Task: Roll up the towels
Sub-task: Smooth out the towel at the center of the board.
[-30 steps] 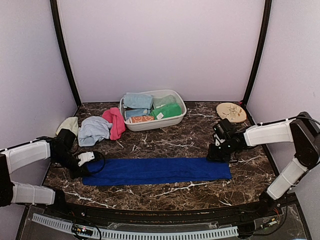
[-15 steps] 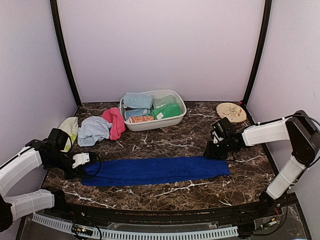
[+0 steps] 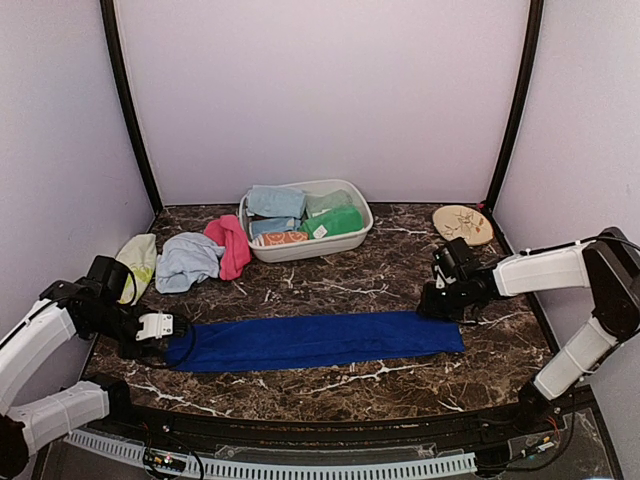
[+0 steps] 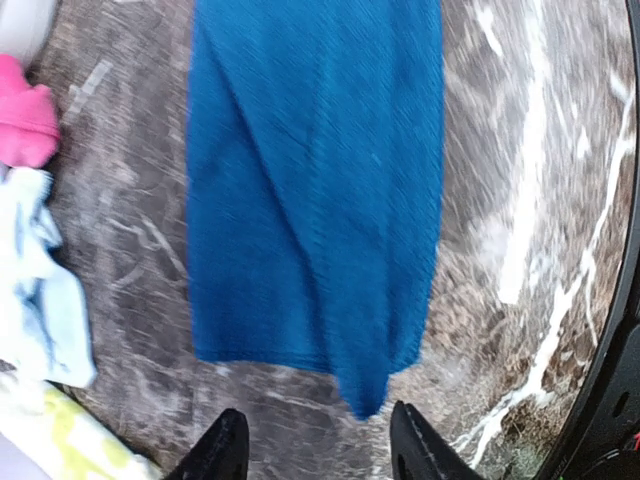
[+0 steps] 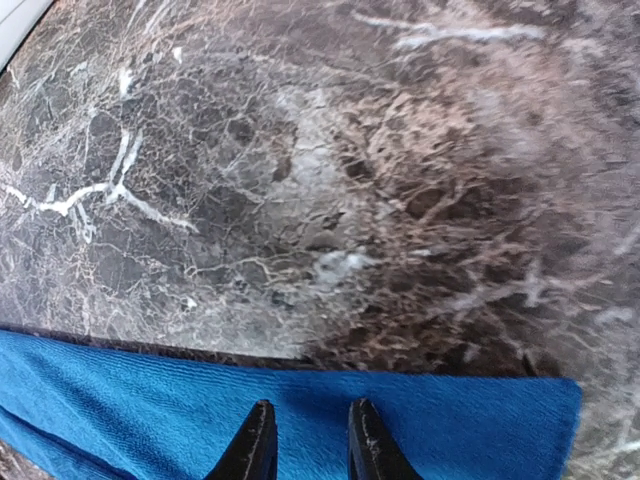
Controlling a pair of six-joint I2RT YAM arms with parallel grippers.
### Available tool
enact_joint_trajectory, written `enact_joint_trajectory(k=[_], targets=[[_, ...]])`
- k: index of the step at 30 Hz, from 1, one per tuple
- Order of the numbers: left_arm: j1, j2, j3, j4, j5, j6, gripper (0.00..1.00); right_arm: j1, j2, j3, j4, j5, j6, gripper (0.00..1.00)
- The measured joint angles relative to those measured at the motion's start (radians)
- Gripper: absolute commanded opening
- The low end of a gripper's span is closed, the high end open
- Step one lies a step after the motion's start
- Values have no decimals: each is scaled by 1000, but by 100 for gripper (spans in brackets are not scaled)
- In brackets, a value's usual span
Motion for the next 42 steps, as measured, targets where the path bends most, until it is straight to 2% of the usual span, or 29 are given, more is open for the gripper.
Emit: enact_joint_trajectory(k=[4,8,11,14,18,23,29,38,42], targets=[[0,103,154,3,66,-99,53,60,-48,14,-56,62,2,26],[0,303,314,74,151,-234,51,174,-57,90,-90,111,7,26],[0,438,337,150,187,-323,46,270,-27,156,-86,126,19,26],[-13,554,337,215,201,-387,43,373,76,240,-63,126,29,26],[-94,643,334,307,189,-442,42,496,233,332,-42,114,33,26],[-189,711,329,377,150,-473,39,585,339,383,-17,107,38,25],[-193,751,238,443,38,-468,38,599,333,365,10,103,51,25],[-192,735,191,488,-19,-450,38,641,174,208,-16,104,86,25],[-193,734,190,491,-23,-446,42,666,97,138,-60,104,110,37]])
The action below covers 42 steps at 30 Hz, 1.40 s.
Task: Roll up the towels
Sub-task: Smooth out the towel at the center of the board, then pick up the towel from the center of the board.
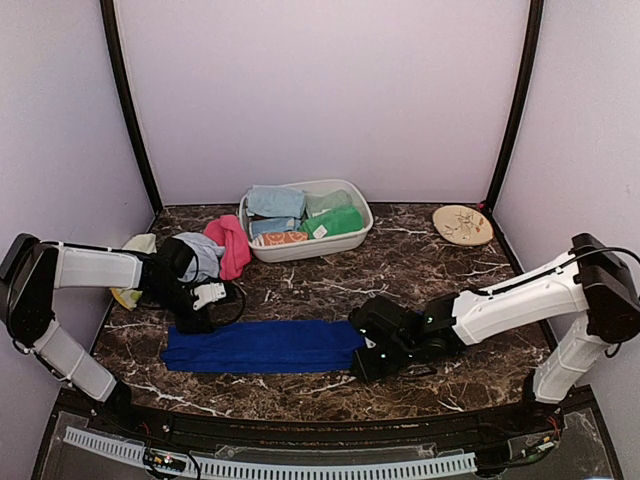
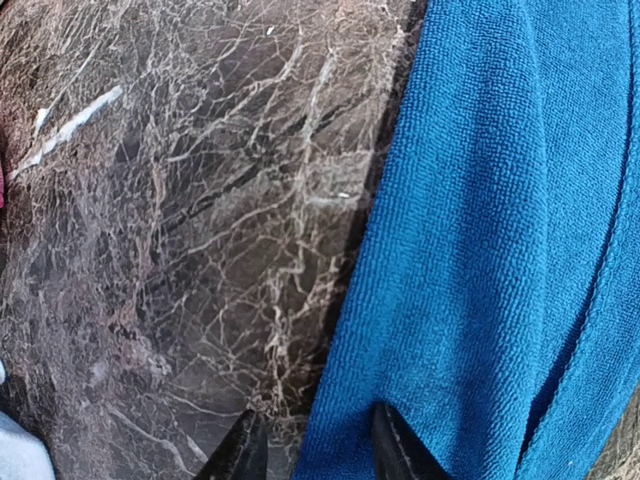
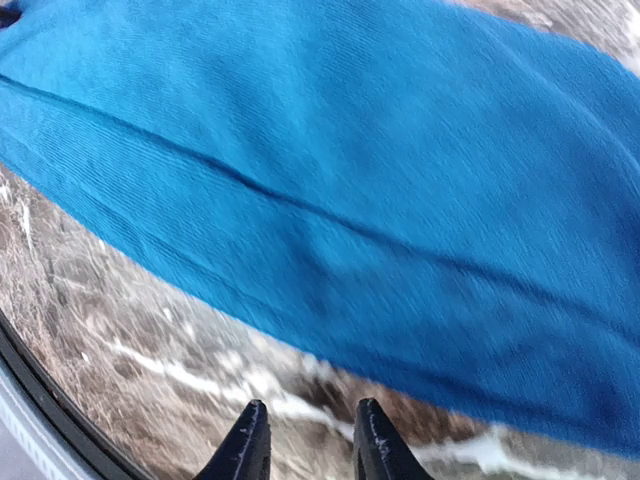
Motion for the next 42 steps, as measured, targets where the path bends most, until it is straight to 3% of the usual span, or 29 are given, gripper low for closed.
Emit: enact_joint_trajectory(k=[6,10,12,13,15,19,26,34,42], targets=[[0,-16,8,-6,-39,-10,52,-97,-151,-18,-76,20,9,59],[9,-70,43,-39,-68,-21,62,-316,-261,-23,-87,43,-10,60],[20,-115,66,-47,-78,-35,64,-432,-289,-45,-86,50,-20,59],[28,-142,74,-45,-83,-42,60,-473,-295,-57,-88,54,-26,59],[56,-190,86,-45,-91,-62,65,-570,-293,-92,-95,69,-41,58],[130,-240,93,-39,-97,-84,66,-665,-250,-126,-116,73,-68,57],[183,-257,34,-38,-123,-74,70,-758,-163,-144,-86,48,-116,53],[203,-278,-76,-36,-156,-21,69,-777,-127,-161,10,-23,-153,36],[211,-278,-112,-21,-181,21,69,-768,-150,-198,72,-169,-154,37]])
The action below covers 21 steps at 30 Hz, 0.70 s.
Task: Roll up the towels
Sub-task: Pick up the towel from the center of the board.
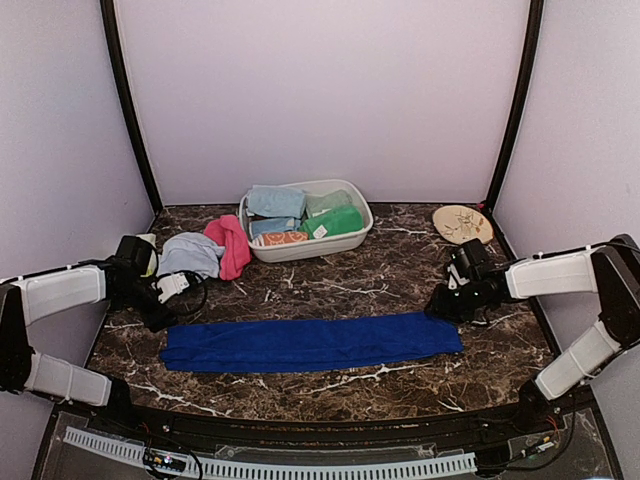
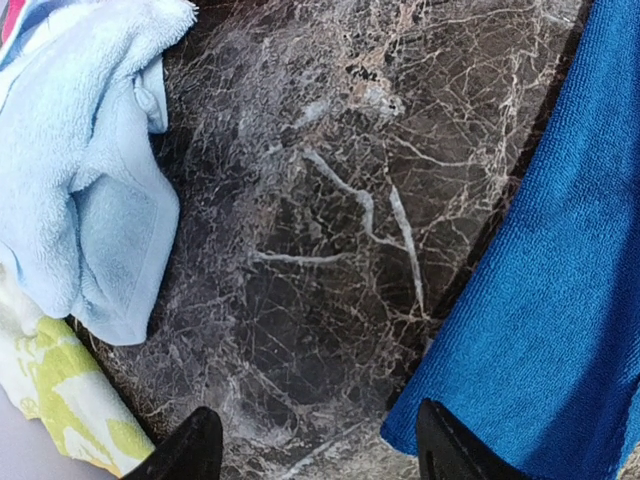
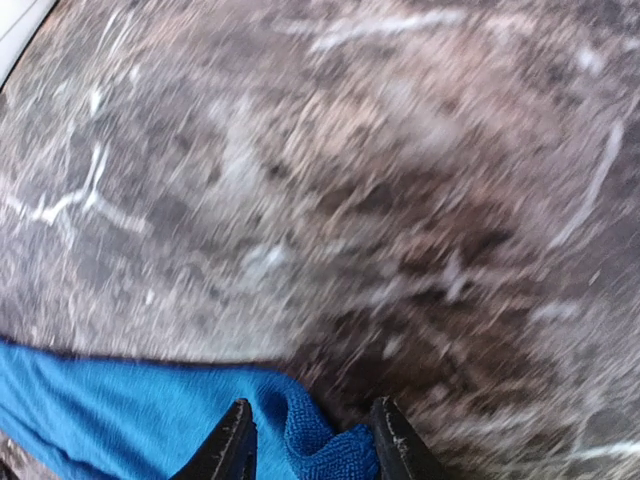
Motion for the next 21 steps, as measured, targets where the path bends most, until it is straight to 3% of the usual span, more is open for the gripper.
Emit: enact_joint_trajectory(k=[3,6,15,21], targets=[[0,0,-5,5,0,6,69,19,-28,-26,-5,-31,8,26],[0,0,-8,13,0,9,68,31,-44,-45,-11,-46,16,2],[0,3,-20,14,58,21,66,16,-81,34,-175,8,9,0],[-75,45,-25,4,114,11,65,-122,-151,125,-268,63,-43,0]])
